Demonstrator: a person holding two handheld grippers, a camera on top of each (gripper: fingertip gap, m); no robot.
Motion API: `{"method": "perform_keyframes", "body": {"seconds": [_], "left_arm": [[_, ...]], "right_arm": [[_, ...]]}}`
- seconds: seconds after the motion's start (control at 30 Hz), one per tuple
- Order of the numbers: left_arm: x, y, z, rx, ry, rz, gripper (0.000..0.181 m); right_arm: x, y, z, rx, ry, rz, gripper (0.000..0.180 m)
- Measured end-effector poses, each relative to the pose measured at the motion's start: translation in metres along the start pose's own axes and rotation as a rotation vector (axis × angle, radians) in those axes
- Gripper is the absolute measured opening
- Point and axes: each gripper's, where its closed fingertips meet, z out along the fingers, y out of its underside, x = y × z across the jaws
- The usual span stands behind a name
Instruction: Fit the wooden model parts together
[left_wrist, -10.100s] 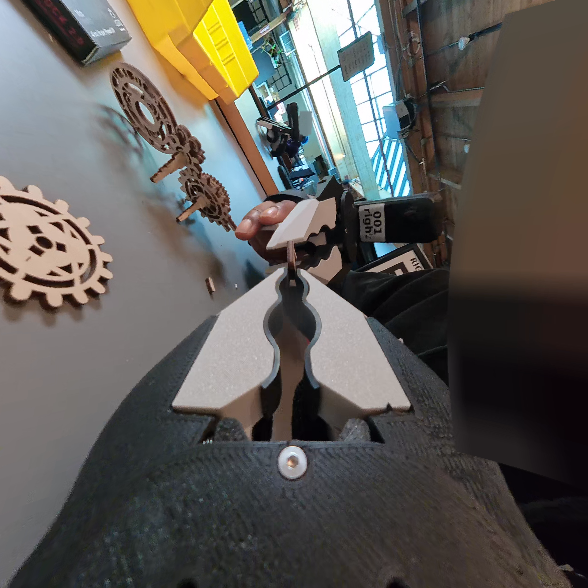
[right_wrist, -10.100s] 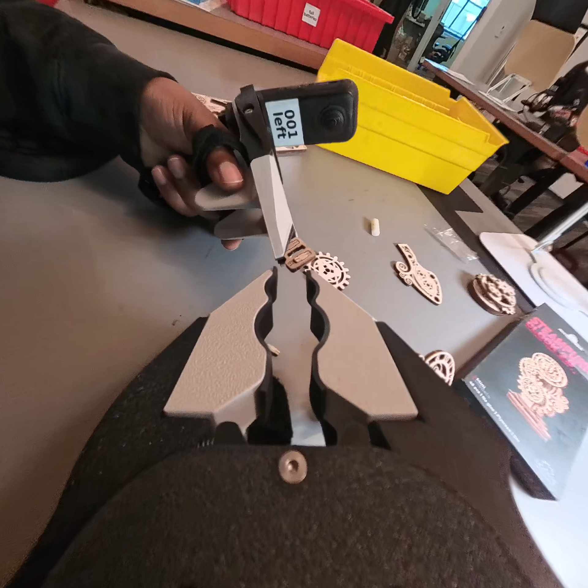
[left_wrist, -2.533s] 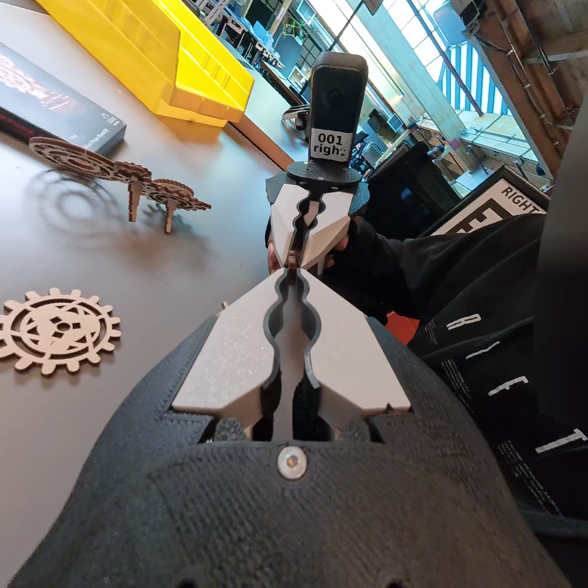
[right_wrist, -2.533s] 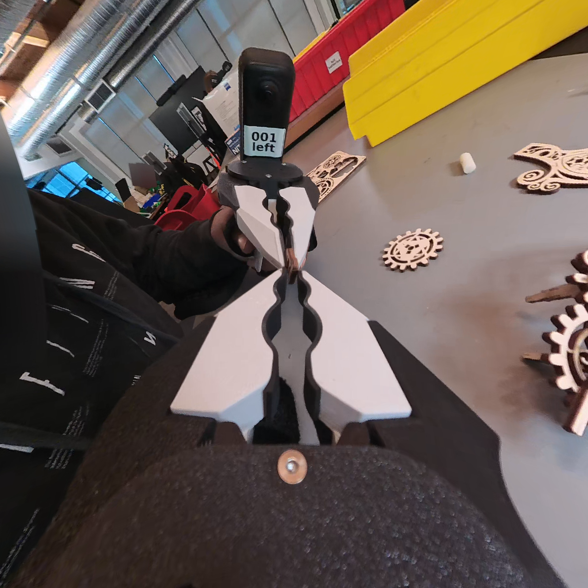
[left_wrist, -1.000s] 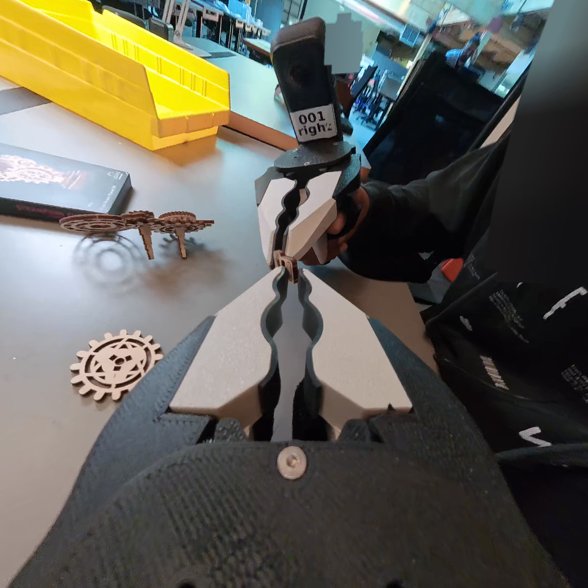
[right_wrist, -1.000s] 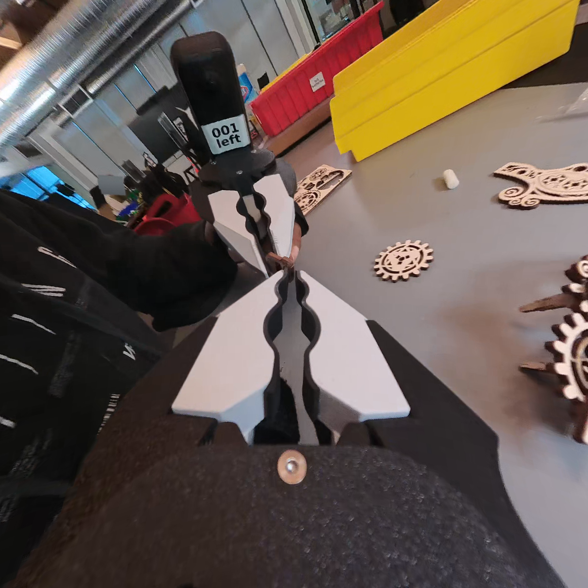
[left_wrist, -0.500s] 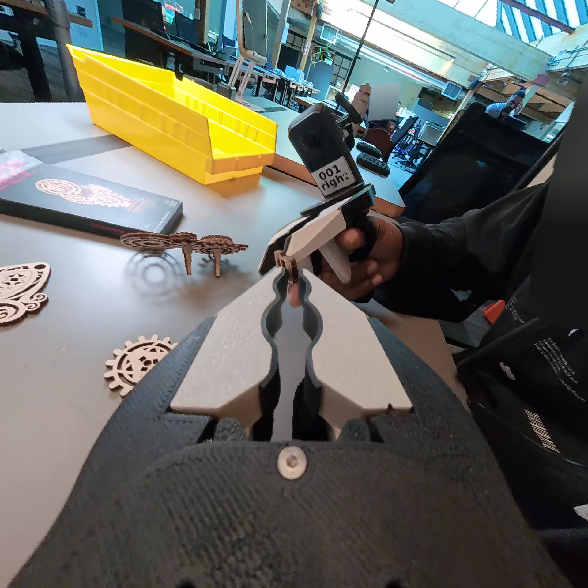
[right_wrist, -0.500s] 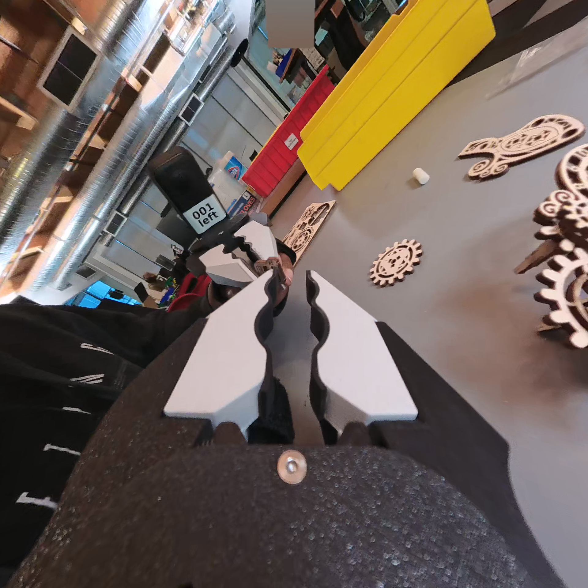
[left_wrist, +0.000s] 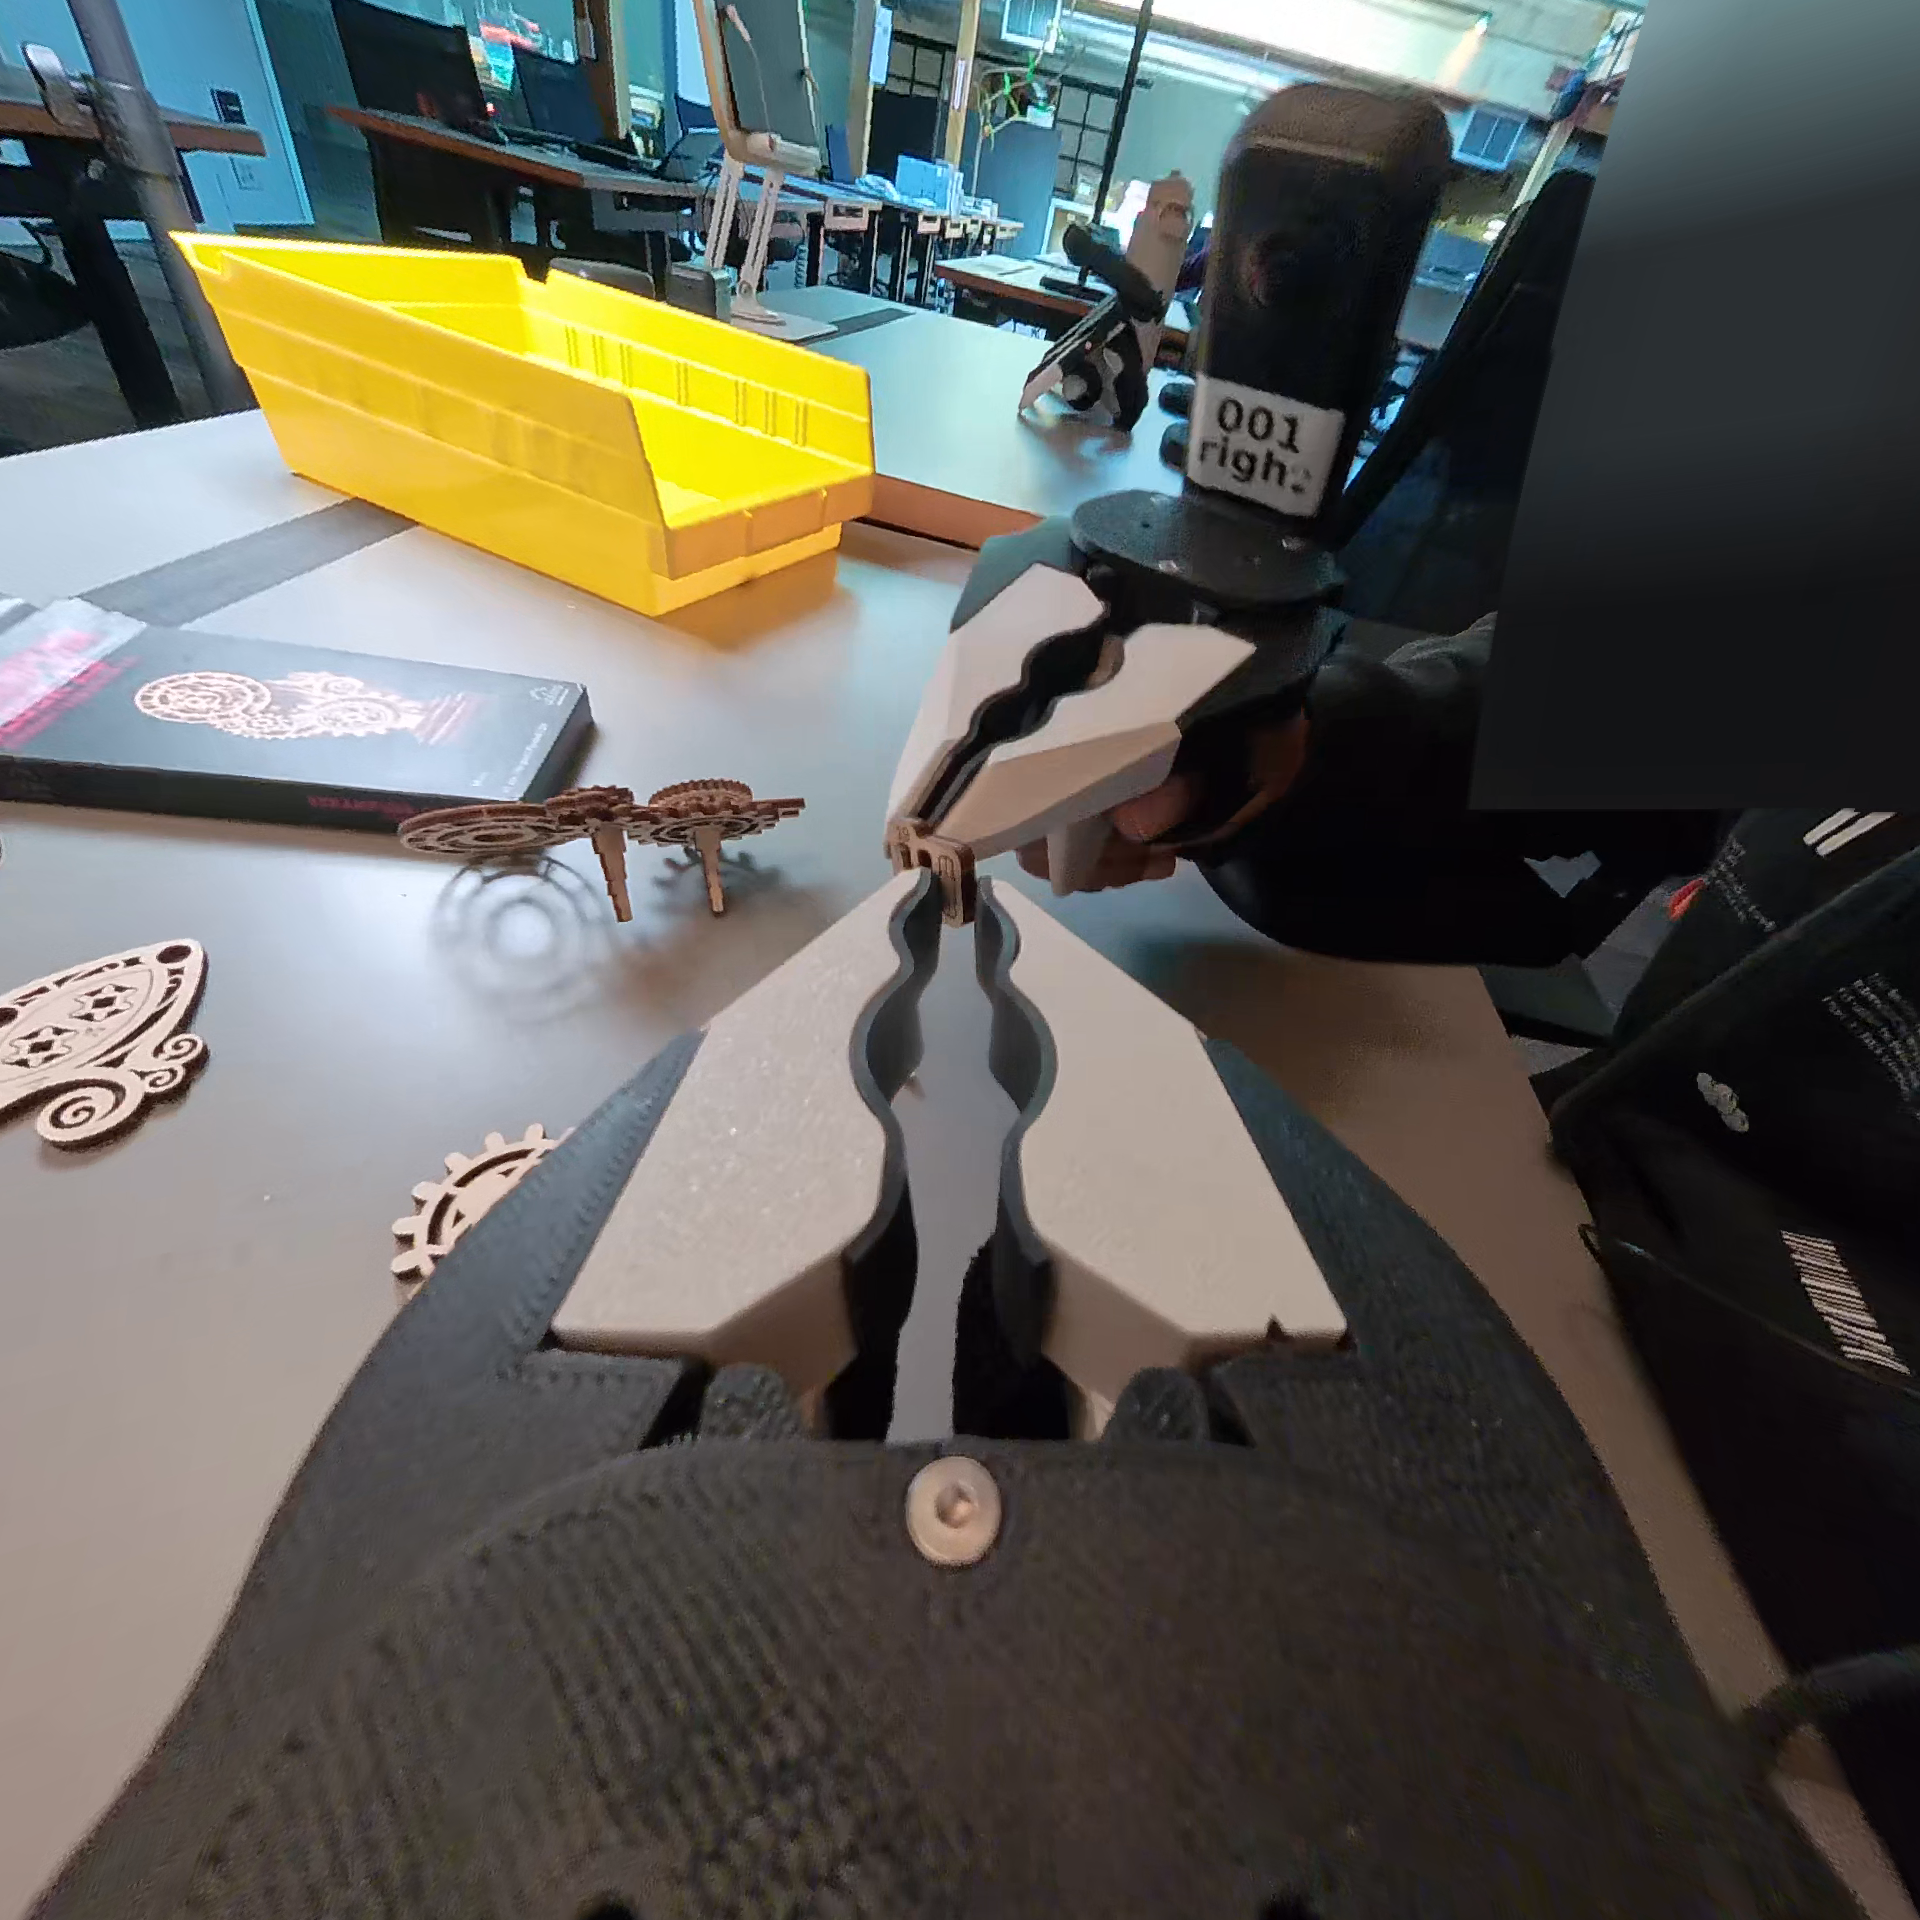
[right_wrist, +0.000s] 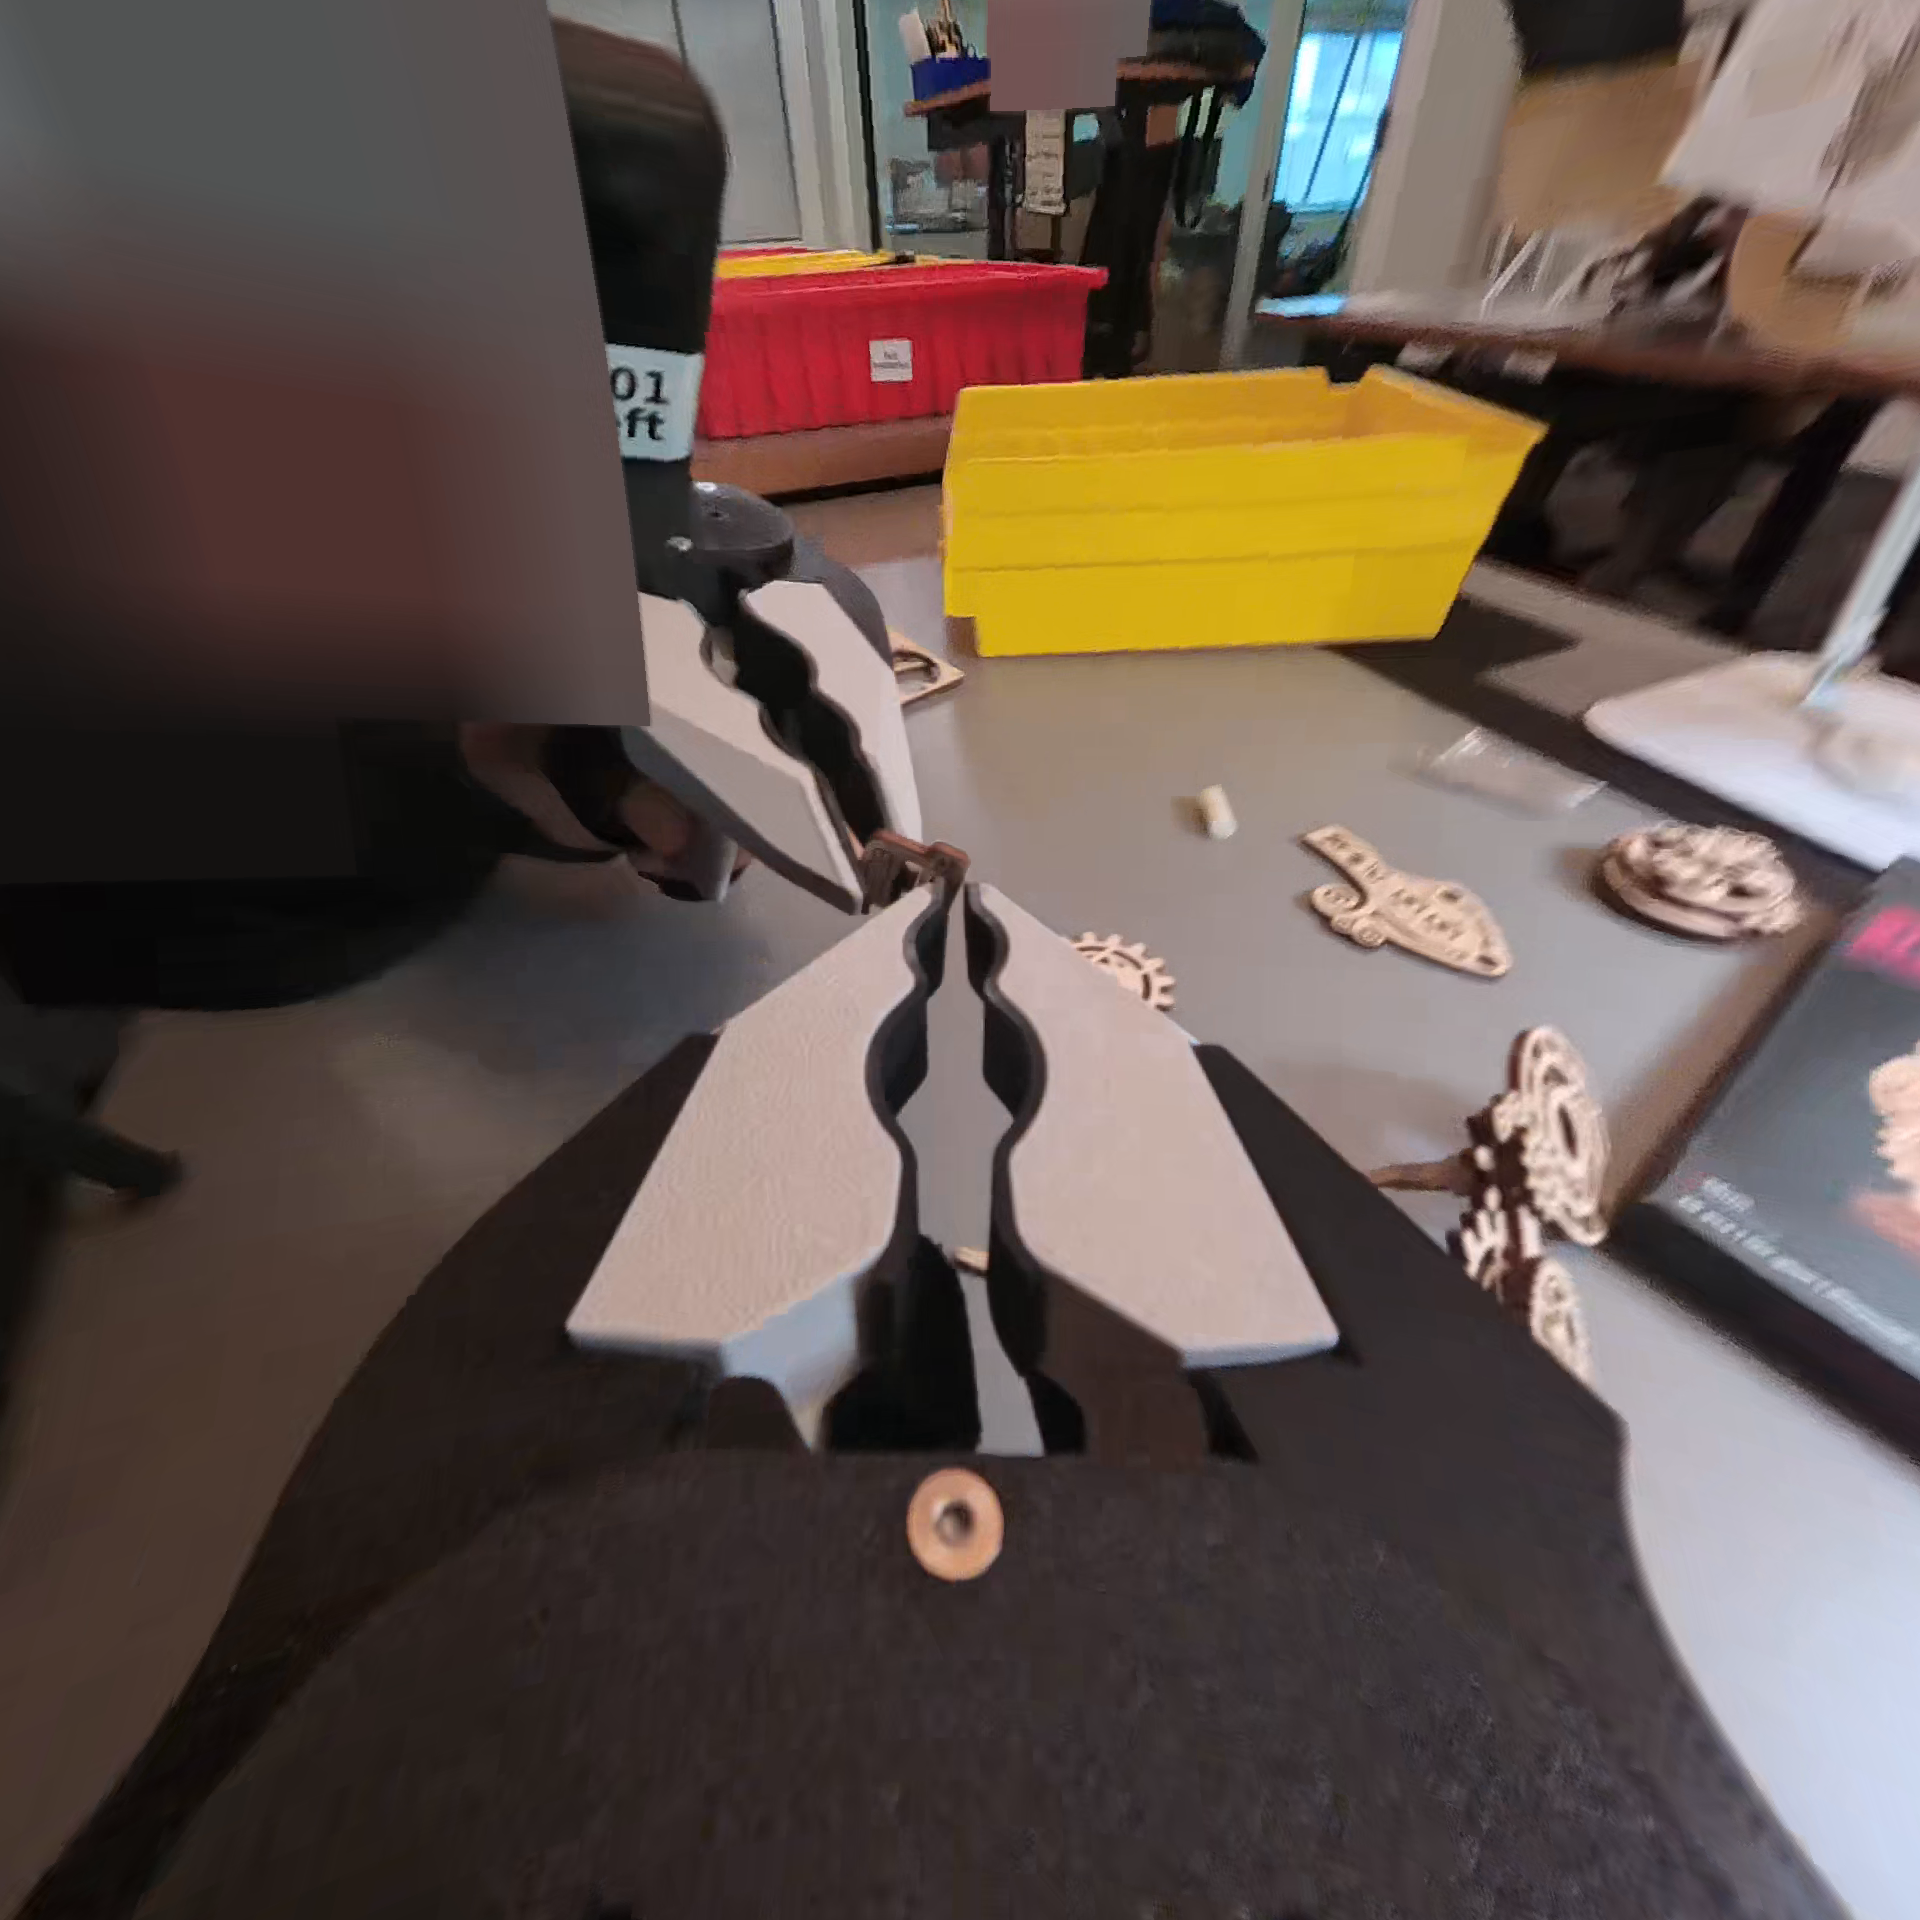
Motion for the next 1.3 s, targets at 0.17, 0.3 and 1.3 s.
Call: {"method": "perform_keyframes", "body": {"seconds": [0.17,0.3,1.3], "left_arm": [[0.003,-0.005,-0.003,0.009,0.014,0.018,0.005],[0.003,-0.002,-0.004,-0.022,0.009,0.060,0.005],[0.036,-0.010,-0.012,-0.022,0.190,0.197,0.006]], "right_arm": [[0.000,-0.003,0.002,0.094,-0.177,0.560,0.009],[-0.001,-0.001,0.003,0.097,-0.145,0.526,0.010],[-0.039,-0.013,-0.015,0.131,-0.383,0.059,0.012]]}}
